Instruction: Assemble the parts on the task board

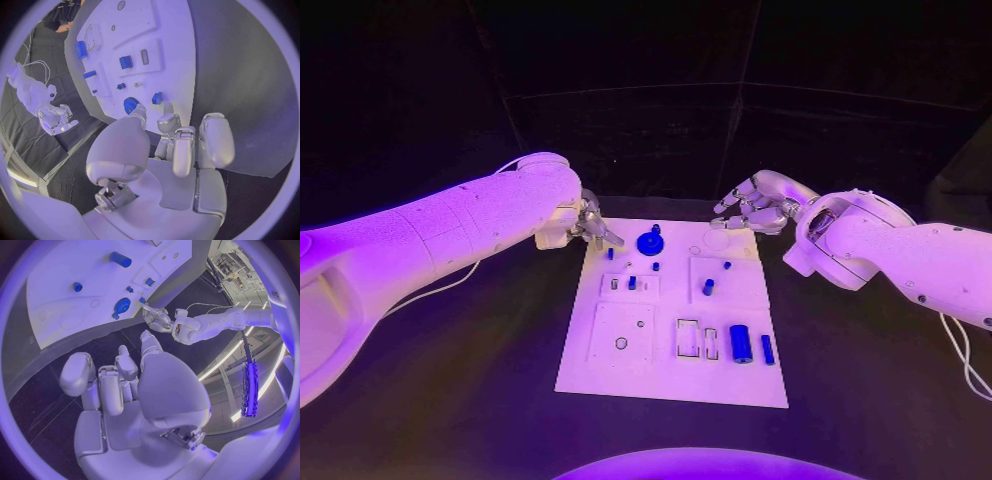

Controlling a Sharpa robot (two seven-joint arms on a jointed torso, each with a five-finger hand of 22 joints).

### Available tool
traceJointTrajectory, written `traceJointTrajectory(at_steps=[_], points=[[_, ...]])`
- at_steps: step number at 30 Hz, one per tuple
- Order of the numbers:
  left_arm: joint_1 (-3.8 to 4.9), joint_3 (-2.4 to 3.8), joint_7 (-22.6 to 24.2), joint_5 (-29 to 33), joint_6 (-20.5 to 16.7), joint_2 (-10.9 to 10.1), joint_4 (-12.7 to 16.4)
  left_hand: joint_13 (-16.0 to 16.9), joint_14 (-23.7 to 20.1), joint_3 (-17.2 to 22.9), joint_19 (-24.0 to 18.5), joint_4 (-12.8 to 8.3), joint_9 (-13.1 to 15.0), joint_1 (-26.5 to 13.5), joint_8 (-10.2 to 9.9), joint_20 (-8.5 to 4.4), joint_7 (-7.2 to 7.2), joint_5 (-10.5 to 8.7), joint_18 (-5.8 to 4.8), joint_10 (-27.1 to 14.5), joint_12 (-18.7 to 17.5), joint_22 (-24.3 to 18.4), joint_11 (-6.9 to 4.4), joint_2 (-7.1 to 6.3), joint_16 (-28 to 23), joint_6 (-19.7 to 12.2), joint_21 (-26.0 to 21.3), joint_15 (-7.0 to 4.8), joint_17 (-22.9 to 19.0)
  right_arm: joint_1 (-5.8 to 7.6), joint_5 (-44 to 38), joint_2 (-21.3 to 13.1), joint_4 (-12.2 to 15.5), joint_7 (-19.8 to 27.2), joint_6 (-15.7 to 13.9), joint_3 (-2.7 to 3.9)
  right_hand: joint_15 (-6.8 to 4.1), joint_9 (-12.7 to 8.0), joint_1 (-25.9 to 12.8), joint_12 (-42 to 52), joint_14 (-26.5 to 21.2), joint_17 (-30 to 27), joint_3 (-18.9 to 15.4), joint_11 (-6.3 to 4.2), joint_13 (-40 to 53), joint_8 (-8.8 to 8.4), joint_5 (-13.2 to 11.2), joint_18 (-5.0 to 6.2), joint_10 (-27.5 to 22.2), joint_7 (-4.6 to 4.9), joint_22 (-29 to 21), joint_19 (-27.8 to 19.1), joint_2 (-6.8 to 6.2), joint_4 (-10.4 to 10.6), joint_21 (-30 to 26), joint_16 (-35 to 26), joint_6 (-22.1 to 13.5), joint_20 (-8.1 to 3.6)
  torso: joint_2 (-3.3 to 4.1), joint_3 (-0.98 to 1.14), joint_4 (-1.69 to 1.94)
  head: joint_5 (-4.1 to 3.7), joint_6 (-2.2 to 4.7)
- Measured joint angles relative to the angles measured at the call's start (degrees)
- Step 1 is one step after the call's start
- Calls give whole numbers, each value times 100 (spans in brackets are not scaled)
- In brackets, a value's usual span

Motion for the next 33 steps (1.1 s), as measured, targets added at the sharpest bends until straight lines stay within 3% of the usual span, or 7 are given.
traceJointTrajectory(at_steps=[4,15,33], points=[[-35,-3,52,-6,11,51,-53,14,0,-16,0,-16,-5,16,17,0,-21,0,0,15,28,21,15,16,0,21,24,0,0,0,0,8,-3,1,0,0,0,0,0,0,0,0,0,0,0,0,25,0,0,0,0,0,0,0,0,0,0,0,-2,1,0,-18,-3],[-63,-3,147,-12,38,138,-149,7,0,-78,16,-129,-33,301,66,-16,-49,0,0,34,28,34,-7,234,0,93,24,0,0,-1,0,15,-13,1,2,0,0,0,23,0,0,0,-15,0,-6,0,86,0,0,0,-5,0,23,15,-24,0,0,0,-3,2,5,-34,-25],[-91,-6,174,-20,104,278,-368,-6,0,-46,16,-238,-47,455,87,-17,-49,0,-1,33,40,53,-7,286,0,92,24,0,0,-1,0,36,-22,0,3,0,0,0,23,0,0,-1,-28,1,-5,0,151,0,0,0,-5,0,23,29,-24,0,0,0,-5,2,9,-34,-53]])
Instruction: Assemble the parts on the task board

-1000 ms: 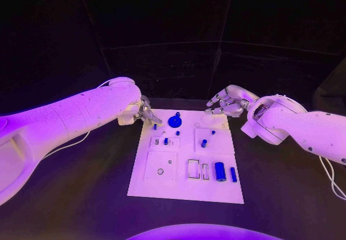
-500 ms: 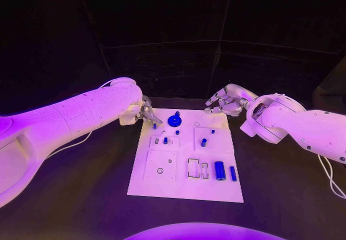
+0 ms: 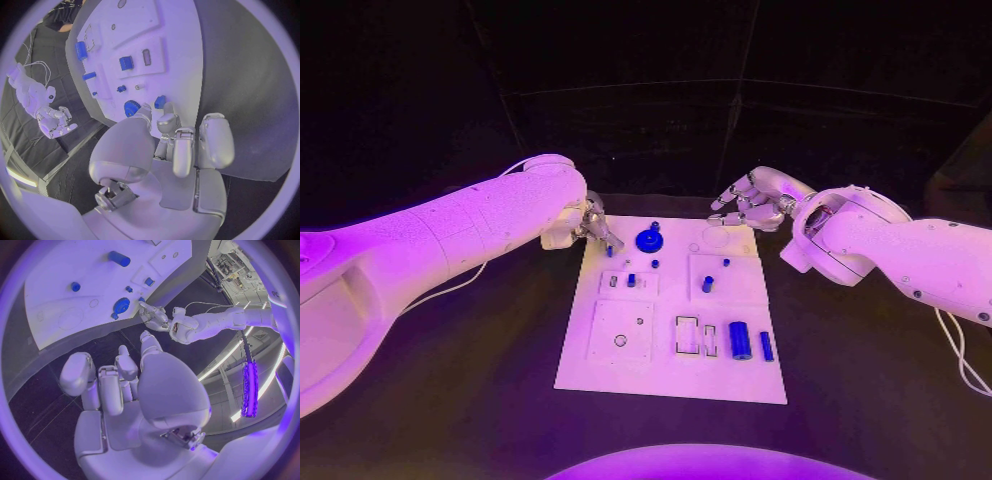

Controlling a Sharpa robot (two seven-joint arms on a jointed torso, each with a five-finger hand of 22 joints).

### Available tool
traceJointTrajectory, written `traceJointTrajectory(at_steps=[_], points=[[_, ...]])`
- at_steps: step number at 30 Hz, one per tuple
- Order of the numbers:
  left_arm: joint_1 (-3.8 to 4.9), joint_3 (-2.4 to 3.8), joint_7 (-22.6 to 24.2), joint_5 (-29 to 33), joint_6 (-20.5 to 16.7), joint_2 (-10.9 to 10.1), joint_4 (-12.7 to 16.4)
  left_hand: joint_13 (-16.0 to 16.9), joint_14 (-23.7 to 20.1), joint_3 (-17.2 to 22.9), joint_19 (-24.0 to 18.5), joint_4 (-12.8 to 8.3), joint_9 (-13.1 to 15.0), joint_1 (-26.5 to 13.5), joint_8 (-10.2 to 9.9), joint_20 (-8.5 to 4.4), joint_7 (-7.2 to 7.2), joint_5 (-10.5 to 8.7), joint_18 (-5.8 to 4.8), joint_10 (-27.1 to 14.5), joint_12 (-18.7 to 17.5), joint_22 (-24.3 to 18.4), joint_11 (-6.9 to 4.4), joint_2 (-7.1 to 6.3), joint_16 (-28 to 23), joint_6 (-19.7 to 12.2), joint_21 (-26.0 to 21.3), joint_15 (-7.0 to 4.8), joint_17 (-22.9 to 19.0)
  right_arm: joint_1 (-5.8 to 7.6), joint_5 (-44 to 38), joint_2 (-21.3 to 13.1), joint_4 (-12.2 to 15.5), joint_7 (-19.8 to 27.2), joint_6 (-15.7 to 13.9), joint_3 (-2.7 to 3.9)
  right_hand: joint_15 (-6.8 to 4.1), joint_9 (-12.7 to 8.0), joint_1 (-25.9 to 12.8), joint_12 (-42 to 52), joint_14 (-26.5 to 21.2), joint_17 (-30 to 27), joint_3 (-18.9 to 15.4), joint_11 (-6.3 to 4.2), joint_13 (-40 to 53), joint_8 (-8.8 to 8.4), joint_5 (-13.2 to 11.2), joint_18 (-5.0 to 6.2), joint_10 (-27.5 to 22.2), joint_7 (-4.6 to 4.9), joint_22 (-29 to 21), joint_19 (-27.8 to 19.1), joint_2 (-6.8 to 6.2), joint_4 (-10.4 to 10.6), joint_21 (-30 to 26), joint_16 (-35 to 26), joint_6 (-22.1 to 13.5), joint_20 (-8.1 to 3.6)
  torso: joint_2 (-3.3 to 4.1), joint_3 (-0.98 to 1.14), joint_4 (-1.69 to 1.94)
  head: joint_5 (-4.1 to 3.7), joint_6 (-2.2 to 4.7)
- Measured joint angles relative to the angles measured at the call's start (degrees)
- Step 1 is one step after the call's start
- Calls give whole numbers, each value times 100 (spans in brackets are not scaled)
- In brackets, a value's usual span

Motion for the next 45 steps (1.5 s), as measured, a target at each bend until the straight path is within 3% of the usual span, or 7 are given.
traceJointTrajectory(at_steps=[9,13,20,25,29,40,45], points=[[-19,-6,2,-2,34,46,-59,0,20,81,17,-159,-10,221,45,-17,-21,0,1,21,21,28,-21,103,0,21,0,-20,0,0,0,4,-2,0,1,0,0,0,23,0,0,0,0,0,0,0,2,0,0,0,0,0,23,0,0,0,0,0,0,-1,-1,-10,-15],[-23,-7,9,-3,36,48,-63,1,-1,202,17,-280,-18,392,45,-17,-43,0,0,32,21,40,-33,222,0,42,10,-42,0,0,0,5,-2,0,1,0,0,0,23,0,0,0,0,0,1,0,2,0,0,0,1,0,23,0,0,0,0,0,0,-1,-1,-15,-18],[-28,-7,71,-4,10,17,-12,-3,-10,897,66,-876,-63,1031,74,-65,-98,-21,0,30,21,60,-117,424,0,47,26,-115,0,0,0,6,-3,-1,1,0,0,0,23,0,0,0,-16,0,1,0,34,0,0,0,1,0,22,-16,0,0,0,0,-1,0,-1,-20,-29],[-38,-7,154,15,-97,-99,126,16,-10,1082,66,-722,-63,1062,74,-66,-125,-31,0,49,21,73,-136,444,0,19,26,-115,0,0,0,6,-5,-1,2,0,0,0,22,0,0,0,-16,0,1,0,34,0,0,0,1,0,22,-16,0,0,0,0,-2,-1,-1,-27,-35],[-38,-7,204,111,-261,-282,356,24,-10,1212,66,-592,-62,1023,74,-66,-144,-46,1,91,21,74,-137,405,0,-3,26,-114,0,0,0,1,-7,-1,3,0,0,0,22,0,0,0,-16,0,1,0,34,0,0,0,1,0,22,-16,0,0,0,0,-7,-1,4,-36,-42],[-34,-6,219,480,-775,-927,1387,75,-10,1922,66,-748,-59,608,402,-66,-135,-23,0,153,67,130,-156,156,0,-54,26,-114,0,0,0,-9,-21,-1,12,0,0,0,22,0,0,0,-16,0,1,0,34,0,0,0,1,0,22,-16,0,0,0,0,-12,-2,18,-12,-34],[-80,-6,218,580,-1025,-1224,1874,75,11,2121,86,-743,-58,506,512,-85,-144,-23,0,153,67,154,-156,54,0,-86,33,-135,0,0,0,-12,-26,-1,20,0,0,0,22,0,0,4,-16,0,1,0,34,0,0,0,1,0,22,-16,0,0,0,0,-12,-3,16,51,-23]])
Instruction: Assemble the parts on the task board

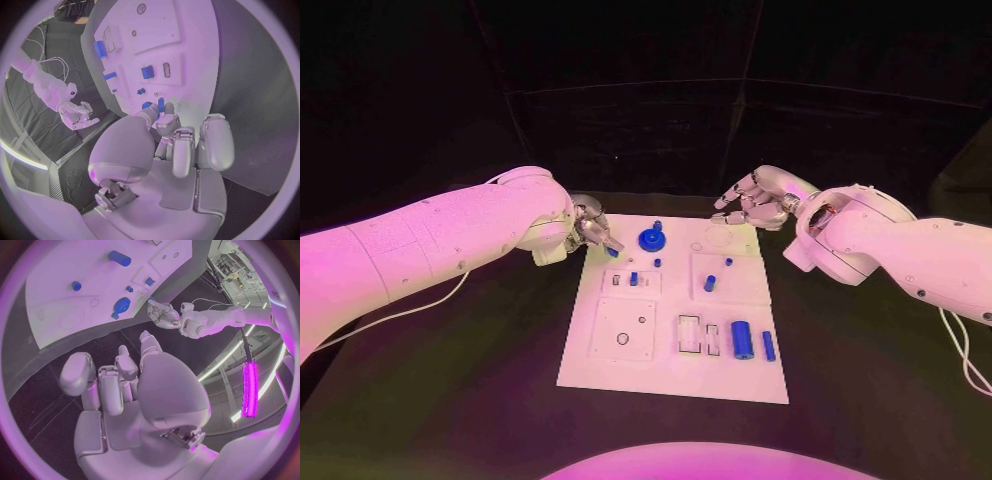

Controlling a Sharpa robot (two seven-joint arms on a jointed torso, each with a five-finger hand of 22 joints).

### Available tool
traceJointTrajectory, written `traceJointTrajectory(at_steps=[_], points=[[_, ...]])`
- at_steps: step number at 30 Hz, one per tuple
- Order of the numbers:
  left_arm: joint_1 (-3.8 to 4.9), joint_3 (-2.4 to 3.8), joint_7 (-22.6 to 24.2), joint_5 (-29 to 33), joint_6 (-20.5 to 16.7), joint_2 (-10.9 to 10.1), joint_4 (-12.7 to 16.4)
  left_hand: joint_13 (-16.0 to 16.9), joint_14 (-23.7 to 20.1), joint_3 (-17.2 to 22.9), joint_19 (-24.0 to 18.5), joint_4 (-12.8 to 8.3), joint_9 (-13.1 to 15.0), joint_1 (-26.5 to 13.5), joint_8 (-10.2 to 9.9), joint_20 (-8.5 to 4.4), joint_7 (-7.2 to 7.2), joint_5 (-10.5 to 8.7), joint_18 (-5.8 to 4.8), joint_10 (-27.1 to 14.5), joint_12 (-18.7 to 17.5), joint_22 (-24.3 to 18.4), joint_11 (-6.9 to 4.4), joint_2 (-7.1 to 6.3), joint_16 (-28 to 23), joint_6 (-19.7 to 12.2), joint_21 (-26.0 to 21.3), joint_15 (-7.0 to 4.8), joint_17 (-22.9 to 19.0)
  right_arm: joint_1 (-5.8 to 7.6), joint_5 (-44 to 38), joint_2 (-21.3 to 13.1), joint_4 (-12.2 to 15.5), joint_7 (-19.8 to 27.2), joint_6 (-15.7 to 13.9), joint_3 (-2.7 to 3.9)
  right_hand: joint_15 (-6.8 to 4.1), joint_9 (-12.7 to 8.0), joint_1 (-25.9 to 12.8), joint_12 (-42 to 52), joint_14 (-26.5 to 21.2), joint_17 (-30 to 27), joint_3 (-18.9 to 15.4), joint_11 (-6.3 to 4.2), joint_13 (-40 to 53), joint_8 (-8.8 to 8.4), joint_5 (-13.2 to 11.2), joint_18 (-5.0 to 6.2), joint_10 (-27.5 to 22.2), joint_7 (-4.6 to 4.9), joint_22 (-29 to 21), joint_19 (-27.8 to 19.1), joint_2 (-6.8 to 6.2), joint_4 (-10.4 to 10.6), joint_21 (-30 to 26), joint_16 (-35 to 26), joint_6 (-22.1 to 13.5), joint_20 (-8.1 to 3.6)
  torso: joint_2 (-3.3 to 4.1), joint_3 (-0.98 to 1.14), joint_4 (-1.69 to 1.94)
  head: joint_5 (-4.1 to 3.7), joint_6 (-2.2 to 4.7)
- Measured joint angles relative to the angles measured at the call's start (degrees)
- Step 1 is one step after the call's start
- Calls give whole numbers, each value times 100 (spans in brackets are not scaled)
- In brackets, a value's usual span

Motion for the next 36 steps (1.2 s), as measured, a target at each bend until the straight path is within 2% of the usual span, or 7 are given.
traceJointTrajectory(at_steps=[6,12,21,32,36], points=[[-135,-12,1,-34,-303,-297,490,9,0,176,0,-91,0,-100,128,0,9,0,0,0,28,30,0,-51,0,-10,20,0,0,0,0,0,-2,0,8,-1,0,0,0,0,0,-1,0,0,0,0,0,0,0,0,0,0,0,0,0,0,0,0,0,1,-3,13,-8],[-233,-22,2,-188,-505,-459,767,10,0,245,16,-118,1,-134,131,-16,20,0,0,21,28,51,-21,-84,0,-21,38,0,0,0,0,0,-8,0,15,-1,0,0,0,0,0,-1,0,0,0,0,0,0,0,0,0,0,0,0,0,0,0,0,0,1,-3,26,-13],[-347,-45,5,-496,-703,-488,912,15,0,379,16,-171,4,-194,155,-16,18,-1,0,22,28,70,-22,-144,0,-18,44,0,0,-1,0,0,-16,0,24,-1,0,0,0,0,0,-2,0,0,0,0,0,0,0,0,0,0,0,0,0,0,0,0,3,-3,-3,36,-25],[-409,-112,4,-730,-747,-476,991,14,0,404,15,-196,30,-206,154,-16,17,-2,0,20,28,70,-20,-155,0,-16,44,0,0,-2,0,-1,-14,0,36,-2,0,0,0,0,0,-2,-21,0,0,22,39,0,0,0,-13,0,0,21,0,0,0,0,7,4,-7,47,-31],[-414,-116,5,-769,-748,-470,1000,14,0,411,15,-203,41,-204,153,-15,17,-12,0,20,28,70,-20,-154,0,-16,43,1,0,-2,0,-3,-11,0,41,-2,0,0,0,0,0,-2,-21,0,0,22,39,0,0,0,-13,0,0,21,0,0,0,0,6,4,-9,48,-31]])
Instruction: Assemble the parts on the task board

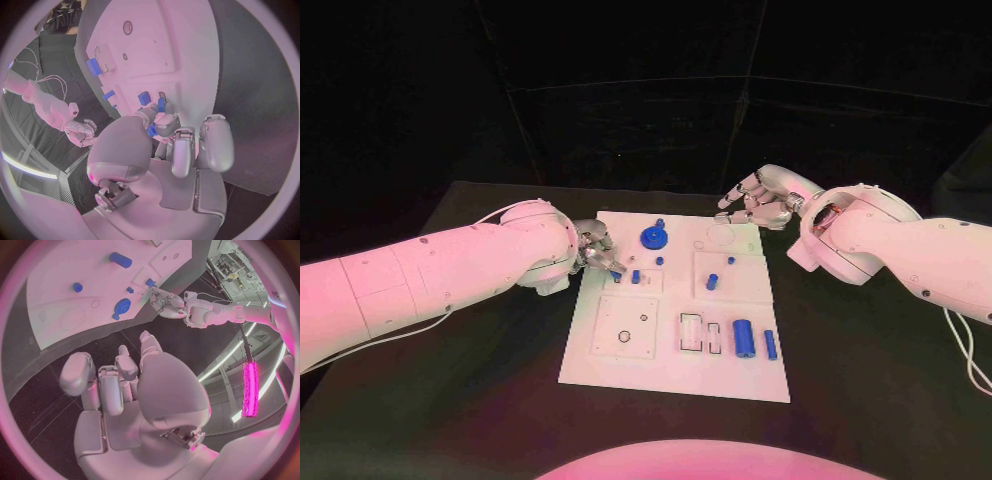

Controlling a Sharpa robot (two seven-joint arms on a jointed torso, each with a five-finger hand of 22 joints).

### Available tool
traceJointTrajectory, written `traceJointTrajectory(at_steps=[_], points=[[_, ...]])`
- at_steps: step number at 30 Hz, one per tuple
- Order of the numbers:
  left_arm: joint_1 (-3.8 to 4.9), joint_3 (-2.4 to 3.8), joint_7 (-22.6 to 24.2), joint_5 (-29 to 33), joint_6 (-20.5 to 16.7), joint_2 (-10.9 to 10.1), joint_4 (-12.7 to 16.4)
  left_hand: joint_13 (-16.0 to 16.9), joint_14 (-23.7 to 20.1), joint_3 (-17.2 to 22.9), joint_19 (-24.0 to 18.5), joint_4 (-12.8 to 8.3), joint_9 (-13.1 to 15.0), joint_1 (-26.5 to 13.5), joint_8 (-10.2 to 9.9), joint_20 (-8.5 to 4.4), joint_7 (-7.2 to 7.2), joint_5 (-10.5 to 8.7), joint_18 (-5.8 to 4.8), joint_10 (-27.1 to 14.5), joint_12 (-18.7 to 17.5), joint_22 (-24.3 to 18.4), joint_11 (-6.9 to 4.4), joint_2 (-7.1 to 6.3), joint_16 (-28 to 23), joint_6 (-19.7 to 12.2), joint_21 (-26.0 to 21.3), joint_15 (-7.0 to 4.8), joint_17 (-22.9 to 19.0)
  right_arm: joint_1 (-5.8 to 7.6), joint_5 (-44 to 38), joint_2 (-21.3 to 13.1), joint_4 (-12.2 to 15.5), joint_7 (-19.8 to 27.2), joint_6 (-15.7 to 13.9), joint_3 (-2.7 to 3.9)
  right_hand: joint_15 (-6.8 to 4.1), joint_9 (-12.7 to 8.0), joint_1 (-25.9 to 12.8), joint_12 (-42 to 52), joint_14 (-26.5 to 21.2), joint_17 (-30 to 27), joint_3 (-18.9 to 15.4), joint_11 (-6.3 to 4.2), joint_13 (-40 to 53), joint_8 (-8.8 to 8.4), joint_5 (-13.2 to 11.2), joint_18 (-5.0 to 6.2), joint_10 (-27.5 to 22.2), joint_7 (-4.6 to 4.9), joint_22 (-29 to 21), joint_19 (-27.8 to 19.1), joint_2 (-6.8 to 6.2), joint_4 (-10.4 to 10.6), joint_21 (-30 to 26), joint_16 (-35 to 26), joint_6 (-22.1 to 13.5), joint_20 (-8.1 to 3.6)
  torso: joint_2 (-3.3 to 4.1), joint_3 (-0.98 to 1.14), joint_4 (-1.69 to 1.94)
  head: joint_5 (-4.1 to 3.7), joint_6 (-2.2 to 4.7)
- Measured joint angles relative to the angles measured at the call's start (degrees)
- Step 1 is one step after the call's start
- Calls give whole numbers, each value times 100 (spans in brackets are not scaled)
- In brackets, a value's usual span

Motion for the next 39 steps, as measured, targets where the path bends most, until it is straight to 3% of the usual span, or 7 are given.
traceJointTrajectory(at_steps=[39], points=[[-9,-19,-7,-239,183,-34,90,13,0,88,14,38,377,-58,10,-14,1,12,0,22,21,29,-21,-42,0,1,22,0,0,0,0,-6,-8,-2,25,0,0,0,0,0,0,-2,0,0,0,0,-3,0,0,0,1,0,0,0,0,0,0,0,1,-2,-1,2,-25]])
